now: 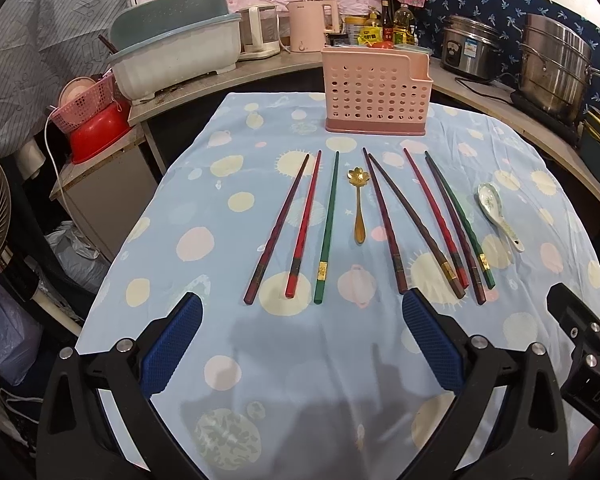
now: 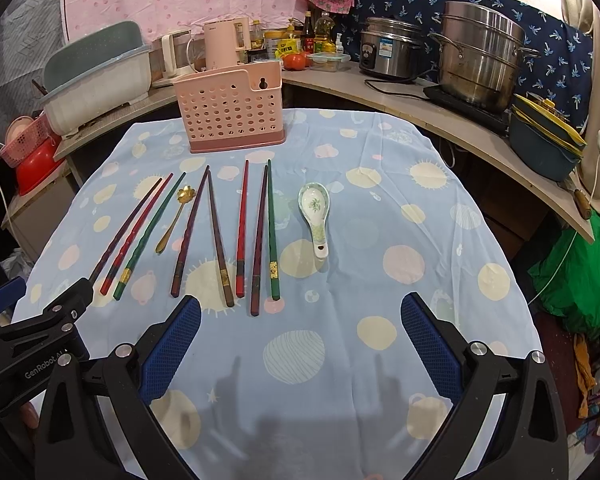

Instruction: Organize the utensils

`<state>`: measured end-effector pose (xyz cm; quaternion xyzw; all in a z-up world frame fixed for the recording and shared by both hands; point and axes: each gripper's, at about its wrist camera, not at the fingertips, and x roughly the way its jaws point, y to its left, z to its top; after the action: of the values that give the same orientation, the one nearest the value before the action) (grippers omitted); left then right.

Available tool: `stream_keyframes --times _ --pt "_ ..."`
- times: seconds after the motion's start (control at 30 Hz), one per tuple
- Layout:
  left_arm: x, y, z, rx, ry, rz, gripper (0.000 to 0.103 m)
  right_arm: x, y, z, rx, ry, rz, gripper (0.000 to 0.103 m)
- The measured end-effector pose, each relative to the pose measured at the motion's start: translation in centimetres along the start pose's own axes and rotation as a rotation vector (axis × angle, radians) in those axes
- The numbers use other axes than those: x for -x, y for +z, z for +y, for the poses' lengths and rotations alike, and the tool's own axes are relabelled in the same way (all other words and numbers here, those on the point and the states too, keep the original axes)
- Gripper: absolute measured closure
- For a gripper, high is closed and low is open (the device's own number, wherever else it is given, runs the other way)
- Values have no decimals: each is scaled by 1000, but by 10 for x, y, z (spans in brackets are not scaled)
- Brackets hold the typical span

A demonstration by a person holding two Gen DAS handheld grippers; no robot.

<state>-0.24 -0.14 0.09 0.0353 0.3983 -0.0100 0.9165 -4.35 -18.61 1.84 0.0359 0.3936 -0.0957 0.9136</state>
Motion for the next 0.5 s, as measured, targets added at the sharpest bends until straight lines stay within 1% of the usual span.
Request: stream_keyframes --times 0.3,0.5 --pt "2 1 4 16 1 -17 7 1 0 -1 -1 -1 -5 7" --pt "3 2 5 14 -2 -10 7 5 5 -2 -1 -2 -7 7"
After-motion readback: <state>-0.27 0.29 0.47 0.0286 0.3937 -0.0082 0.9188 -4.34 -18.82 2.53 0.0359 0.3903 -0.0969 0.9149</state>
